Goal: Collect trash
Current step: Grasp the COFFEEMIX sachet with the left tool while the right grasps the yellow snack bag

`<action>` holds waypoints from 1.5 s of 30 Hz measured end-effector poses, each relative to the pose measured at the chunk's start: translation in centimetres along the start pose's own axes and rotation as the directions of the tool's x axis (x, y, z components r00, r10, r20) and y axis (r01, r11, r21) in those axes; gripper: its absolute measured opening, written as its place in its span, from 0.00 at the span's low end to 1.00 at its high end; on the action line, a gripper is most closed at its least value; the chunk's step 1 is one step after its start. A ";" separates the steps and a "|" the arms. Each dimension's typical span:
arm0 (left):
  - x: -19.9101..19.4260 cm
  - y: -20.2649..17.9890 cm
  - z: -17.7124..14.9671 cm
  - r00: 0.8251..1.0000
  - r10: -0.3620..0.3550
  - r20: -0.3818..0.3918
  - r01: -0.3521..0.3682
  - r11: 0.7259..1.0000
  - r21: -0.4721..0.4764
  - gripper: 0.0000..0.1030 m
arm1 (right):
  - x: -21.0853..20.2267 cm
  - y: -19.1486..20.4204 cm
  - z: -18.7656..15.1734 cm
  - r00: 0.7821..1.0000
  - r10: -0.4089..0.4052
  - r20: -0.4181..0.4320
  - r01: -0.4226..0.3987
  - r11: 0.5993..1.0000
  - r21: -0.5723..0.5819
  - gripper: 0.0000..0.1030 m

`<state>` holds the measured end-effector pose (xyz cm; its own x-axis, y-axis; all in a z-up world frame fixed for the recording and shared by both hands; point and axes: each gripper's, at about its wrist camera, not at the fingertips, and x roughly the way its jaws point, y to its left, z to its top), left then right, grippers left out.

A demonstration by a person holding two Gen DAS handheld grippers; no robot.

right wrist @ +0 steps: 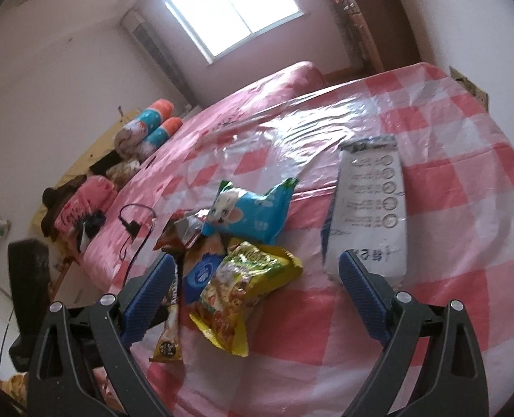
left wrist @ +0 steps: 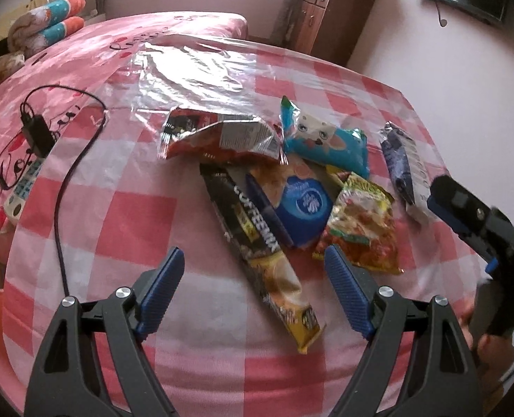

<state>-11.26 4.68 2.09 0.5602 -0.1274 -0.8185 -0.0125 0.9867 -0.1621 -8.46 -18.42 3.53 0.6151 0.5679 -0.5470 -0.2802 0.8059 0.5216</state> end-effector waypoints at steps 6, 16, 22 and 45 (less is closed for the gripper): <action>1.3 -0.6 0.5 1.000 0.026 -0.004 -0.026 0.999 0.023 0.61 | 0.3 0.2 0.0 0.999 0.032 -0.022 -0.032 0.999 -0.005 0.91; 2.0 -0.1 0.6 0.999 0.045 0.019 -0.046 0.999 0.026 0.42 | 1.5 0.5 -0.3 0.995 0.076 -0.063 -0.077 0.997 -0.005 0.91; 2.0 0.3 0.7 0.997 0.069 0.020 -0.070 0.995 0.064 0.38 | 2.4 1.6 -0.8 0.992 0.082 -0.096 -0.086 0.996 -0.036 0.91; 0.6 3.8 0.3 0.998 0.064 0.023 -0.064 0.998 0.005 0.36 | 6.4 4.0 -1.0 0.987 -0.072 -0.142 0.052 0.988 -0.144 0.80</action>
<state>-10.70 8.42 1.18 0.5774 -0.0617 -0.8141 -0.0444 0.9933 -0.1068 -6.33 -11.38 1.48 0.5232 0.5260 -0.6705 -0.3512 0.8500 0.3926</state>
